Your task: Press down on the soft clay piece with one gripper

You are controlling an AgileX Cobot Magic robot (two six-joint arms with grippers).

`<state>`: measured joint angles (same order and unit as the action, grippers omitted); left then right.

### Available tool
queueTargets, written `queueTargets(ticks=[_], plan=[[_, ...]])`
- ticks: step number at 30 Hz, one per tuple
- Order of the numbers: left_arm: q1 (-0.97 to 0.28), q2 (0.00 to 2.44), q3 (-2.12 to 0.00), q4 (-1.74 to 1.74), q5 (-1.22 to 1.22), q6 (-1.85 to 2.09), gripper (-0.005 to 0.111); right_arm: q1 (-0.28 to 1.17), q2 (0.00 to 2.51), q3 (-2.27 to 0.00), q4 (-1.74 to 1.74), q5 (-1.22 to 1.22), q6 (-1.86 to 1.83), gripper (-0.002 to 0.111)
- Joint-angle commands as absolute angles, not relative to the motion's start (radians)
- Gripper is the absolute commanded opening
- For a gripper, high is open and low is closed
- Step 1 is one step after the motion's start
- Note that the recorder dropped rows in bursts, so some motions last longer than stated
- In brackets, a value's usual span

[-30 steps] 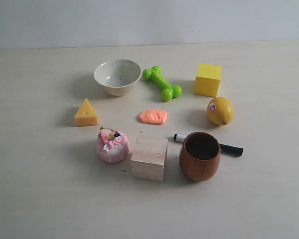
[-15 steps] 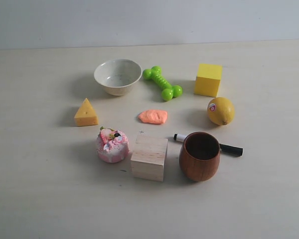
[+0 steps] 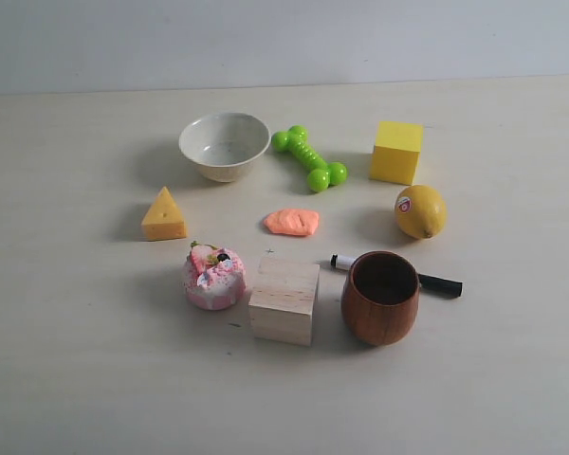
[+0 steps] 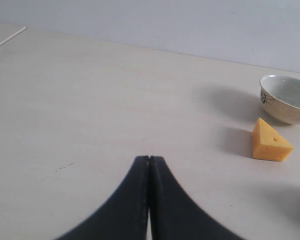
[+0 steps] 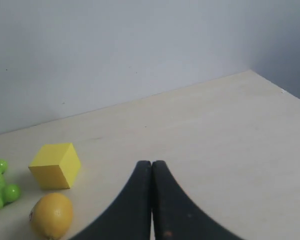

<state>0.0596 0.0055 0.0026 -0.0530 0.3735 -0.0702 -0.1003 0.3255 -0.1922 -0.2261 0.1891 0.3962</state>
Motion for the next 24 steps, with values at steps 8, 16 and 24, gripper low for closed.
queueTargets(ticks=[8, 16, 24], plan=[[0.059, 0.000, 0.000, -0.059, 0.363, -0.076, 0.000, -0.104, 0.192, -0.026, 0.028, 0.115, 0.145, 0.000], [0.059, 0.000, 0.000, -0.059, 0.363, -0.076, 0.000, -0.104, 0.162, 0.000, 0.104, 0.078, 0.047, 0.000], [0.059, 0.000, 0.000, -0.059, 0.363, -0.076, 0.000, -0.104, 0.105, 0.000, 0.096, 0.110, 0.045, 0.000]])
